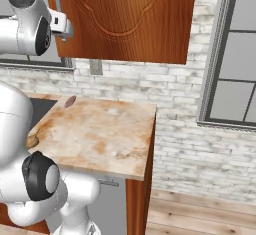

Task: Open the cabinet. Pick the dish brush and place it next to the sink. Then close the cabinet.

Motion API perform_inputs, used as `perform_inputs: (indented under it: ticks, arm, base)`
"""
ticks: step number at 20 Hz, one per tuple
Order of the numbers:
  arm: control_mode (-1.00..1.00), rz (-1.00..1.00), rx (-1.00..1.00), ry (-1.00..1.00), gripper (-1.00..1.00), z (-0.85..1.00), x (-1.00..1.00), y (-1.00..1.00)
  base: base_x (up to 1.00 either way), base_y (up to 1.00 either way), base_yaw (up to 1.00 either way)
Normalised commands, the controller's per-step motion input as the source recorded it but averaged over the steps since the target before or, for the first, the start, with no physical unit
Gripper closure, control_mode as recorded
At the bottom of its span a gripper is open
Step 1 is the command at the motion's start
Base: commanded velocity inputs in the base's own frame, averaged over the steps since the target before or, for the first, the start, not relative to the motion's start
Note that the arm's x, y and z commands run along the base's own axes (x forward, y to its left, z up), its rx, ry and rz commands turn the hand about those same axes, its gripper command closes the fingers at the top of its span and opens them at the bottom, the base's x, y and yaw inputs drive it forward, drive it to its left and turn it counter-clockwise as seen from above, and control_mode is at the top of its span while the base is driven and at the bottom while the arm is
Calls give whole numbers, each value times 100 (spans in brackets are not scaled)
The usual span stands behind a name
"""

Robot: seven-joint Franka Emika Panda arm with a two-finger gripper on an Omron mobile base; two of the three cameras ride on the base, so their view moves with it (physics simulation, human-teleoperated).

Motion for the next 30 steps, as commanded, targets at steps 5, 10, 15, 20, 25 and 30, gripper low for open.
perform_inputs:
  ticks: [5, 10, 15, 20, 25, 30]
  arm:
    - [-100, -1, -7, 0, -100, 0, 9, 0]
    - [-100, -4, -14, 0, -100, 0, 0, 1]
    - [-100, -3, -6, 0, -100, 0, 14, 0]
    - [-100, -2, -1, 0, -100, 0, 25, 1]
    - [-100, -5, 0, 0, -100, -10, 12, 0]
    - [-100, -5, 0, 0, -100, -16, 19, 2]
  base:
    - [0, 0, 0]
    - [0, 0, 0]
    - [0, 0, 0]
    - [0, 0, 0]
    - [0, 0, 0]
    - [0, 0, 0]
